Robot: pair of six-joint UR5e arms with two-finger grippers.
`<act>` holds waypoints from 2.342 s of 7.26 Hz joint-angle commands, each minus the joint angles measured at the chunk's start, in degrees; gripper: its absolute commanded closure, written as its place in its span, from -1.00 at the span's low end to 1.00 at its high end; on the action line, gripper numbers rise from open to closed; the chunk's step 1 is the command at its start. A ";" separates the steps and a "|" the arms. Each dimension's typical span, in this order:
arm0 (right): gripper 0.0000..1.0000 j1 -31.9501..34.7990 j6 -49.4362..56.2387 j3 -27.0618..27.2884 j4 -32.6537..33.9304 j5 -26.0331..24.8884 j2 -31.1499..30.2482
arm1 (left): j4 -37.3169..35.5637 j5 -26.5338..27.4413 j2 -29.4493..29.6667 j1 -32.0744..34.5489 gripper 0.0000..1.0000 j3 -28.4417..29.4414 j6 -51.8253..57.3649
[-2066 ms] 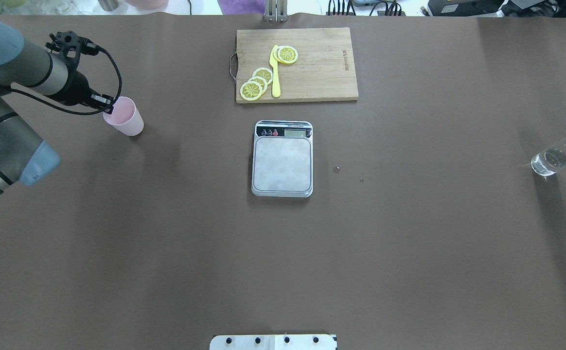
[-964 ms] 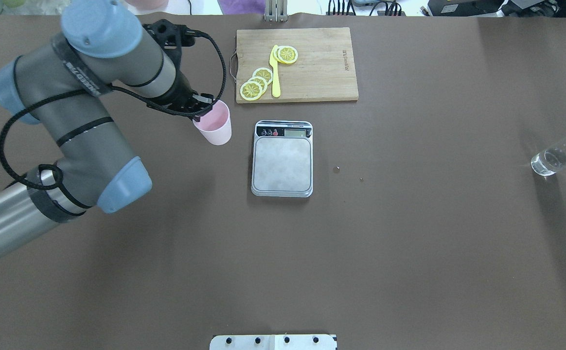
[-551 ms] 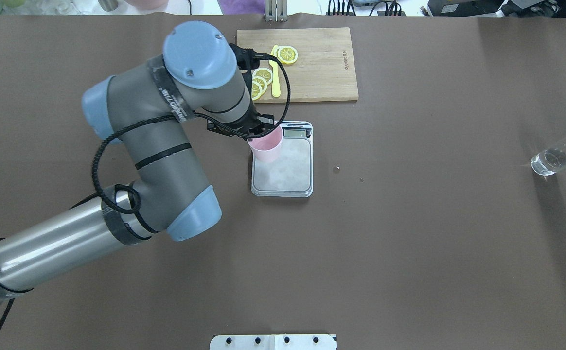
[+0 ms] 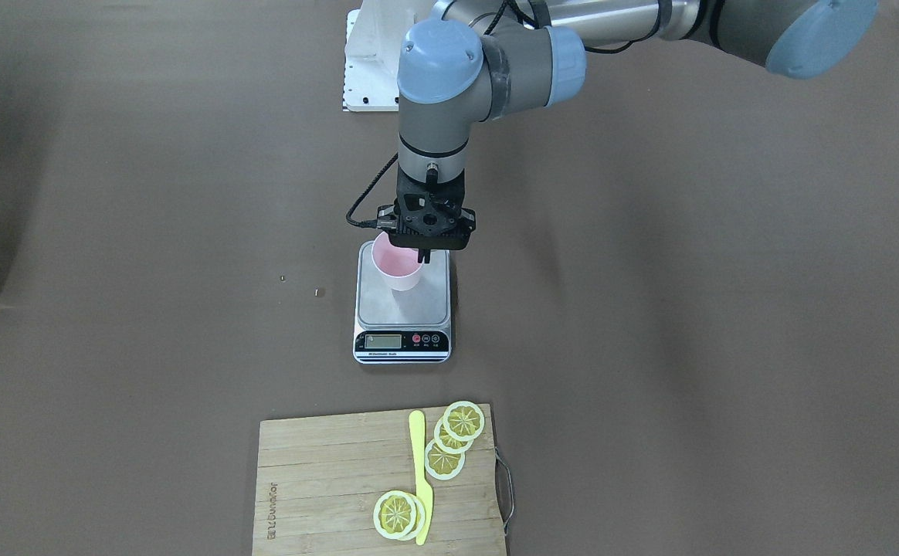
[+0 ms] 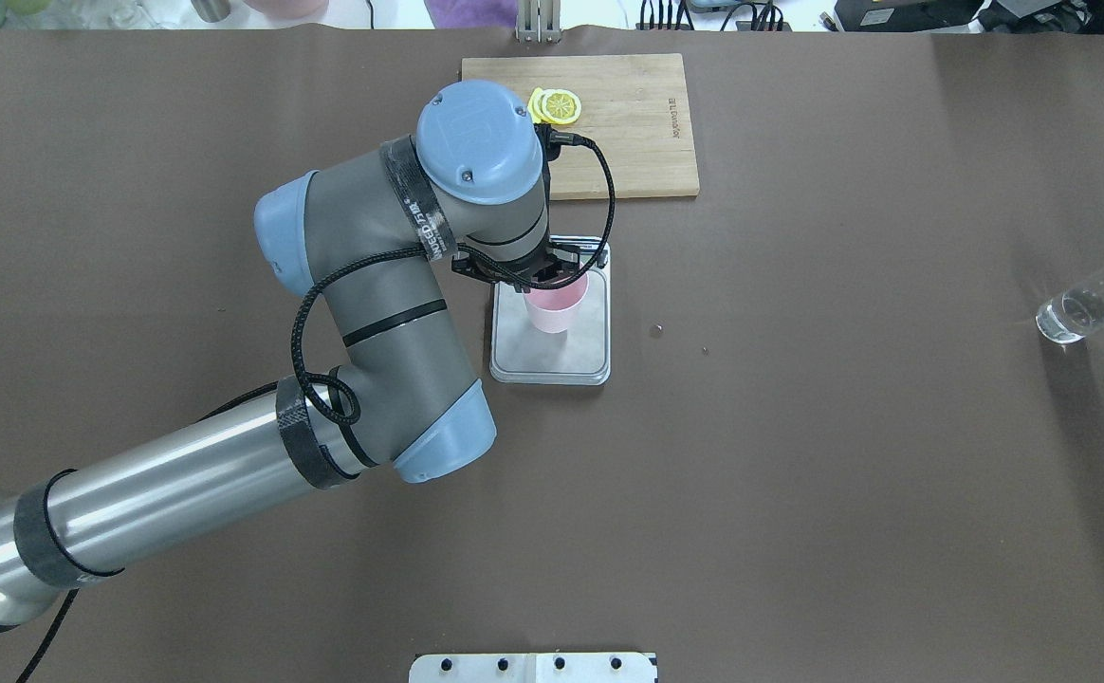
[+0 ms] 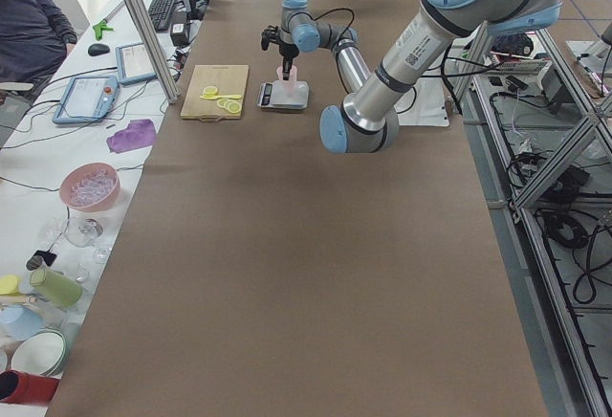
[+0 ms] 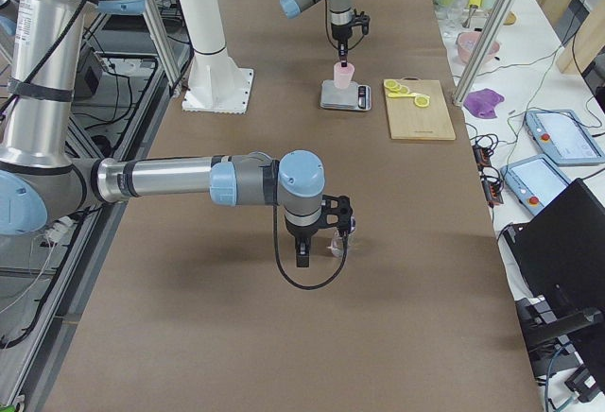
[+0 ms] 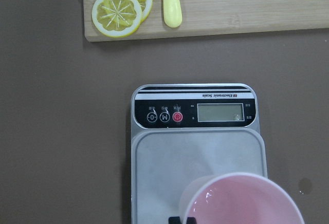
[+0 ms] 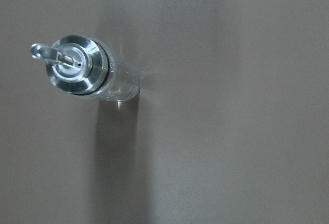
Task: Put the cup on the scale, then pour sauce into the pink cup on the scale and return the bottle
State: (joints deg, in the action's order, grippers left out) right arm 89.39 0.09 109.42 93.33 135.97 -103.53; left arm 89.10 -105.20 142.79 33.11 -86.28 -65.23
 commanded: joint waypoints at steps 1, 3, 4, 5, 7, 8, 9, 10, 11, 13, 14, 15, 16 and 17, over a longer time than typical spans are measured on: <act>-0.98 0.00 0.00 0.00 -0.08 0.00 0.00 | 1.68 1.23 0.03 -0.33 1.00 1.28 0.10; -0.98 0.00 0.00 0.00 0.01 -0.09 0.09 | 2.04 1.32 -0.06 -0.42 1.00 1.64 0.27; -0.99 0.00 0.00 0.00 -0.08 -0.09 0.00 | 2.04 1.32 -0.15 -0.42 1.00 1.64 0.36; -0.99 0.00 0.00 0.00 0.01 -0.09 0.00 | 4.04 1.32 -0.32 -0.42 1.00 1.64 0.36; -0.98 0.00 0.00 0.00 0.01 -0.09 0.00 | 5.65 1.32 -0.76 -0.42 -0.41 1.82 0.36; -0.99 0.00 0.00 0.00 0.01 -0.09 0.00 | 5.99 1.32 -0.76 -0.42 -0.52 1.82 0.36; -0.99 0.00 0.00 0.00 -0.08 0.00 0.09 | 6.52 1.32 -0.76 -0.33 -0.59 1.56 0.45; -0.99 0.00 0.00 0.00 -0.08 0.00 0.00 | 6.35 1.23 -0.76 0.02 -0.67 0.25 0.71; -0.99 0.00 0.09 0.00 -0.08 0.00 0.17 | 5.83 0.97 -0.94 1.33 -0.94 -1.59 0.71; -1.00 0.00 0.52 0.18 -0.77 0.00 0.26 | 4.52 -2.17 -6.01 5.71 -0.95 -6.95 4.98; -1.00 0.00 0.53 -0.09 -3.74 -0.09 0.26 | -0.37 -6.64 -8.56 10.52 -0.95 -10.54 11.98; -1.00 -0.26 0.53 -0.09 -5.94 -0.09 0.18 | -2.68 -9.46 -12.93 14.57 -0.95 -14.75 20.14; -1.00 -0.70 0.18 -0.09 -8.40 -0.09 -0.09 | -2.70 -12.80 -17.59 19.22 -0.95 -17.40 28.14; -1.00 -1.23 -1.65 -0.09 -8.86 0.00 -0.44 | -2.70 -15.44 -21.99 24.23 -0.96 -17.78 37.79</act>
State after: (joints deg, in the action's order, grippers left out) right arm 88.76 -0.03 109.35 86.13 135.90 -103.59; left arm 86.94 -116.84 126.54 51.07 -102.09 -39.07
